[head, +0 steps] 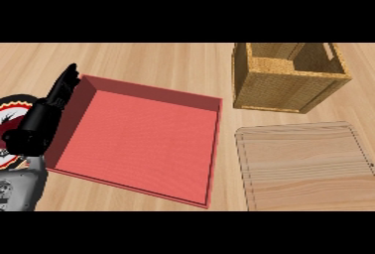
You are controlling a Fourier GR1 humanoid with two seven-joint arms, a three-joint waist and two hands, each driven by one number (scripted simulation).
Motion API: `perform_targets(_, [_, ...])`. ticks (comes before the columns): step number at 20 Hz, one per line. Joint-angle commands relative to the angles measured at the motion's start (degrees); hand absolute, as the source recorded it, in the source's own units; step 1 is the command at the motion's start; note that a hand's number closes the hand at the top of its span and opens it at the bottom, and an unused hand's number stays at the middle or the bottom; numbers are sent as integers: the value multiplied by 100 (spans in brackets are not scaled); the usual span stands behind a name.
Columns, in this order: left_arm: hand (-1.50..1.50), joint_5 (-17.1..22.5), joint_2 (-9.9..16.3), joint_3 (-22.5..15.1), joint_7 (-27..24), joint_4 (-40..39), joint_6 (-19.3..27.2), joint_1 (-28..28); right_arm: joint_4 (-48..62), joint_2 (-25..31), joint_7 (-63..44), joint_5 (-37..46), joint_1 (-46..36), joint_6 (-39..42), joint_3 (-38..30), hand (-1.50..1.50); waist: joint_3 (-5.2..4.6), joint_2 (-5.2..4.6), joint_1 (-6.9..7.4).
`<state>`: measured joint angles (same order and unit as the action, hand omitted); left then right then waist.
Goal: Pick the cupcake from the cutting board and place it in the basket
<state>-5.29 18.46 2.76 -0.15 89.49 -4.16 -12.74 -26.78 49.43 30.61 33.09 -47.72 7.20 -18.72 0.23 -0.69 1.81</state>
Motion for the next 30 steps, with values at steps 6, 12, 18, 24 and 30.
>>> perform_targets(6, [0, -142, -97, -71, -6, -15, 33, 107, -13, 147, -276, -580, -1609, 1212, -288, 150, -25, 50, -20])
perform_targets(12, [0, -131, -97, 66, -83, -212, 31, 25, -135, 57, -1151, -622, -2579, 2184, -37, 150, -32, 61, -79])
perform_targets(18, [0, -77, -44, 168, -70, -364, -99, -116, -406, -520, -2077, -645, -3093, 2395, 172, 150, -31, 70, -126])
perform_targets(24, [0, -307, -191, 50, -167, -217, 78, 32, -206, -1264, -2980, -576, -3616, 2117, 306, 150, -30, 44, -72])
perform_targets(30, [0, -254, -246, 49, -147, -62, 6, 219, -339, -1543, -3360, -345, -3450, 2562, 730, 150, -28, 66, -120])
